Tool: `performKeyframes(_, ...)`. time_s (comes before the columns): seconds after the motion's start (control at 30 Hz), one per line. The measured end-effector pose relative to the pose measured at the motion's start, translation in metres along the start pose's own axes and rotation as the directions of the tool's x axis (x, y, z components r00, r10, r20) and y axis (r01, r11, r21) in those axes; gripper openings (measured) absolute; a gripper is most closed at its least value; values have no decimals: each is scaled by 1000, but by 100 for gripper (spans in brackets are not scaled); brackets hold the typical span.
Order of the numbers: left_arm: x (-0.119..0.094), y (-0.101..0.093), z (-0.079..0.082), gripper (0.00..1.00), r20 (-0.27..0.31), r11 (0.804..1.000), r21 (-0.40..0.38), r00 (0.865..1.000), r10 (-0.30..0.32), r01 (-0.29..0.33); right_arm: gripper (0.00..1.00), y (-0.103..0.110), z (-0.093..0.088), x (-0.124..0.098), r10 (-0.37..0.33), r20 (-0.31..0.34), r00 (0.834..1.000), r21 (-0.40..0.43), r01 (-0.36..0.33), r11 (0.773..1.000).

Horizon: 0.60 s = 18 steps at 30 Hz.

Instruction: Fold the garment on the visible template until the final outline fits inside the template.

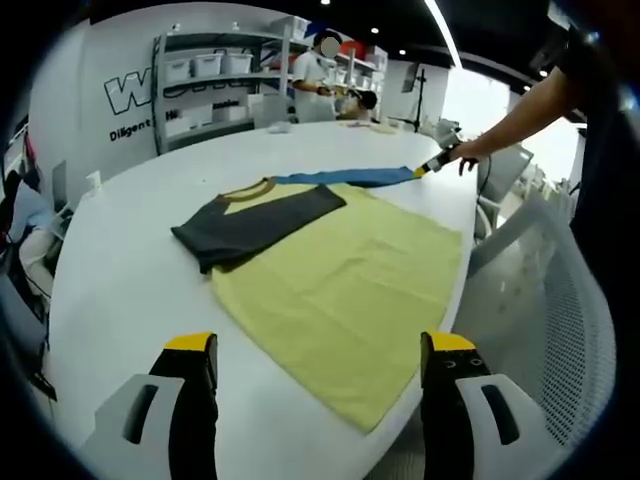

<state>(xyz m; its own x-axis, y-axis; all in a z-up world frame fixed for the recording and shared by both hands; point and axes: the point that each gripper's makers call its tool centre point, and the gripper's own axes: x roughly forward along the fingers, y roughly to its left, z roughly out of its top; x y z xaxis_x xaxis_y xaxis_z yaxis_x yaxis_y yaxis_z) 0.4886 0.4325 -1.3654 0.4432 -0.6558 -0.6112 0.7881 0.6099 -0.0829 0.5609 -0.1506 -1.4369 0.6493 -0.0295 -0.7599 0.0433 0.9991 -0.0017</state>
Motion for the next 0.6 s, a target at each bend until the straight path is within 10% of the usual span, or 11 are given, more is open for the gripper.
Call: performKeyframes(0.6, 4, -1, 0, 79, -30, 999, 35, 1000, -2, 3, 22, -4, 6, 14, -3, 43, 999, -26, 4, 1000)
